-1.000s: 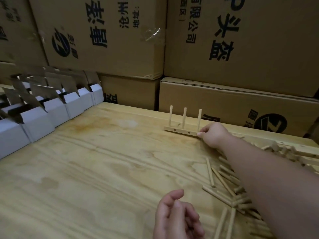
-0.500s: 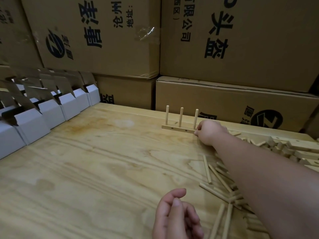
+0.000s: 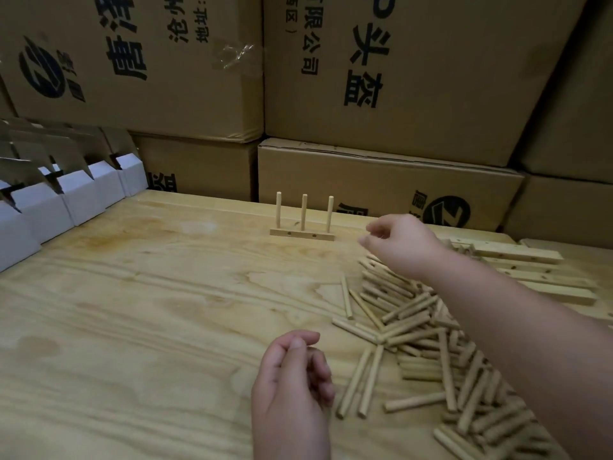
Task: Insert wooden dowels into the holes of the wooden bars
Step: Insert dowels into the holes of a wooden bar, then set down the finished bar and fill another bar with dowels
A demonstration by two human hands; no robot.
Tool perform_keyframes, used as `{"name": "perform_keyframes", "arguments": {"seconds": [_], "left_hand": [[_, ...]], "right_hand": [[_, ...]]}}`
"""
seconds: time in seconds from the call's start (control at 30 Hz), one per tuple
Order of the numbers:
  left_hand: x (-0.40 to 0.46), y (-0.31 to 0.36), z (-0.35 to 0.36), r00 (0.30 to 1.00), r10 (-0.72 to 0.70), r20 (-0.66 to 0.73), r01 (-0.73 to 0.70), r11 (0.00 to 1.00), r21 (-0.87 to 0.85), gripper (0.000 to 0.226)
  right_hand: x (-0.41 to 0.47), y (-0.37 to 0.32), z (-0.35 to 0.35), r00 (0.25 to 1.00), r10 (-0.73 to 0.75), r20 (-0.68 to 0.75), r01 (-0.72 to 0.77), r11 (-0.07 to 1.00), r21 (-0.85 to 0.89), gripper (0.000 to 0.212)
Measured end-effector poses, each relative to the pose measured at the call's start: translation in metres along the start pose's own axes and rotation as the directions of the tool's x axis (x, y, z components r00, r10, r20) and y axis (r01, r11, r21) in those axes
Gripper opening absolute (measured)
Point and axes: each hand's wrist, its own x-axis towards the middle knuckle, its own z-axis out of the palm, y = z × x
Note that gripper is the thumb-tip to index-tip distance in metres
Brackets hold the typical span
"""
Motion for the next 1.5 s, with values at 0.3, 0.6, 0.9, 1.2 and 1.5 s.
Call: {"name": "perform_keyframes", "arguments": {"seconds": [0.3, 0.6, 0.9, 1.2, 1.5], "left_hand": [[-0.016, -0.016, -0.005, 0.947, 0.279, 0.162, -0.320, 0.878, 0.357, 0.027], [-0.030, -0.018, -0.011, 0.779, 0.144, 0.610, -0.623, 0.081, 0.778, 0.041], [-0.036, -0.023, -0.011, 0.666, 0.100, 0.739, -0.736, 0.243, 0.631, 0.037], [-0.036, -0.025, -0.011, 0.678, 0.132, 0.723, -0.724, 0.290, 0.626, 0.038], [-0.037, -0.024, -0.011, 0.693, 0.118, 0.711, -0.709, 0.287, 0.644, 0.037]], "right_hand": [[-0.212, 0.062, -0.105, 0.941, 0.077, -0.330, 0.023, 0.957, 0.289, 0.012], [-0.203, 0.125, -0.127, 0.972, 0.167, -0.164, -0.170, 0.985, -0.003, 0.010], [-0.186, 0.137, -0.091, 0.973, 0.201, -0.117, -0.225, 0.939, -0.260, 0.037], [-0.183, 0.145, -0.082, 0.971, 0.165, -0.171, -0.215, 0.916, -0.339, 0.046], [-0.182, 0.144, -0.075, 0.964, 0.130, -0.231, -0.210, 0.908, -0.363, 0.033]]}}
